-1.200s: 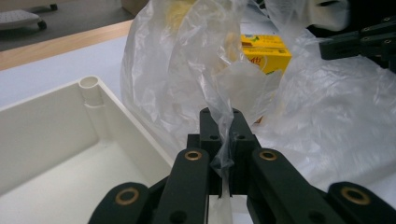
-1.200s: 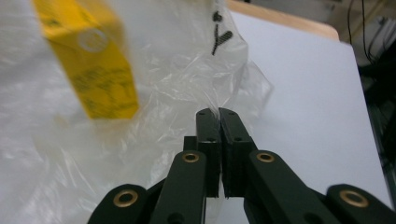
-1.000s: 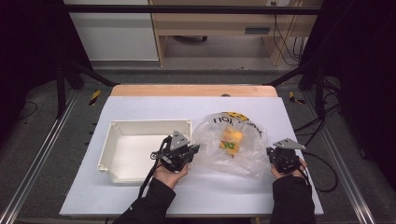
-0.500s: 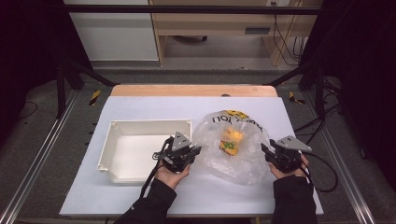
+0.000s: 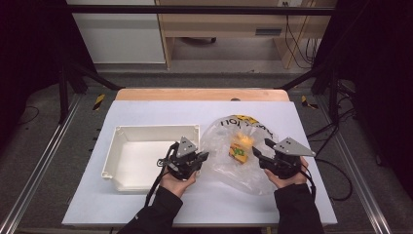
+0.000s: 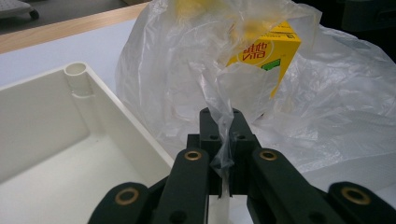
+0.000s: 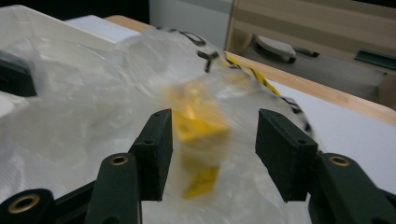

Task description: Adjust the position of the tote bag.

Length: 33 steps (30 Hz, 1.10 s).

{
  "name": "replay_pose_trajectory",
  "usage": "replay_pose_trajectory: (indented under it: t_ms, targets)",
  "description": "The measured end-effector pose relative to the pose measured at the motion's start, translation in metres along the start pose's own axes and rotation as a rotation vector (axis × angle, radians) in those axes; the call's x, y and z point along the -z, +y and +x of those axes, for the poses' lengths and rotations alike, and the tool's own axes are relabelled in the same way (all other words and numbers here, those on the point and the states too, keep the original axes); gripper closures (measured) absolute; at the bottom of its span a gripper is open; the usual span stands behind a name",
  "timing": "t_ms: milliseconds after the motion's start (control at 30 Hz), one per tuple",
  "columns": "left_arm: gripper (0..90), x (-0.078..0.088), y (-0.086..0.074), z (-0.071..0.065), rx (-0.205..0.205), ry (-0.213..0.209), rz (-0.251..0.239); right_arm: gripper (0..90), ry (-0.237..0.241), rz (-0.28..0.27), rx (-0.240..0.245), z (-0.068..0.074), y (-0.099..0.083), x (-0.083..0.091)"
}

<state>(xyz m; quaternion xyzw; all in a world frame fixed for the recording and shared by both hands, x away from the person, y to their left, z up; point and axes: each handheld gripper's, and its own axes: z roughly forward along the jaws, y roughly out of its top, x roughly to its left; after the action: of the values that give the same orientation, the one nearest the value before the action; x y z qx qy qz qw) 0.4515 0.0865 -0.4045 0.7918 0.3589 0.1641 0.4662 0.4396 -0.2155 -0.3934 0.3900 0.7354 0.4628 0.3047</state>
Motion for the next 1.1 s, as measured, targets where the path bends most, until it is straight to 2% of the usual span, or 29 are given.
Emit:
replay_pose_trajectory:
  t_ms: [67, 133, 233, 267, 300, 333, 400, 433, 500, 533, 600, 767, 833, 900, 1000, 1100]
  targets:
    - [87.8, 0.0, 0.0, 0.0, -0.001, -0.002, 0.001, 46.5, 0.012, -0.003, -0.007, 0.002, 0.001, -0.002]
    - [87.7, 0.0, 0.0, -0.001, -0.006, -0.003, 0.001, 46.7, 0.043, -0.013, -0.014, 0.005, 0.007, -0.015]
    - [87.8, 0.0, 0.0, -0.001, -0.005, -0.005, -0.001, 48.4, 0.049, 0.002, -0.01, 0.006, 0.007, -0.024]
    - [87.8, 0.0, 0.0, 0.0, -0.003, -0.006, 0.001, 52.9, 0.054, 0.028, -0.005, 0.005, 0.006, -0.033]
    - [87.8, 0.0, 0.0, 0.0, -0.003, -0.006, 0.001, 52.9, 0.054, 0.028, -0.005, 0.005, 0.006, -0.033]
    - [87.8, 0.0, 0.0, 0.001, -0.002, -0.008, 0.0, 60.1, 0.062, 0.048, 0.0, 0.005, 0.004, -0.038]
    - [87.8, 0.0, 0.0, 0.001, -0.001, -0.009, 0.0, 61.8, 0.068, 0.059, 0.0, 0.005, 0.004, -0.04]
    - [87.8, 0.001, 0.0, 0.001, -0.001, -0.009, 0.0, 71.7, 0.073, 0.058, 0.002, 0.005, 0.004, -0.04]
    - [87.8, 0.001, 0.0, 0.001, 0.0, -0.01, -0.002, 74.4, 0.083, 0.057, -0.005, 0.004, 0.004, -0.04]
    - [87.8, 0.001, 0.0, 0.001, 0.001, -0.011, -0.004, 83.5, 0.089, 0.055, -0.007, 0.004, 0.004, -0.039]
    - [87.8, 0.001, 0.0, 0.001, 0.001, -0.011, -0.004, 90.0, 0.079, 0.062, -0.001, 0.005, 0.005, -0.039]
    - [87.8, 0.002, 0.002, 0.001, 0.0, -0.014, -0.008, 90.0, 0.078, 0.07, -0.01, 0.003, 0.007, -0.037]
    - [87.8, 0.004, 0.007, 0.001, -0.006, -0.012, -0.016, 90.0, 0.059, 0.024, -0.023, -0.002, 0.013, -0.031]
    - [87.8, 0.004, 0.009, 0.001, -0.008, -0.008, -0.018, 90.0, 0.049, 0.013, -0.023, -0.004, 0.016, -0.029]
    - [87.9, -0.002, 0.024, 0.002, -0.021, 0.014, -0.018, 90.0, 0.018, -0.014, -0.029, -0.016, 0.031, -0.03]
    - [87.9, -0.012, 0.032, 0.004, -0.026, 0.031, 0.0, 90.0, 0.005, -0.004, -0.032, -0.023, 0.036, -0.038]
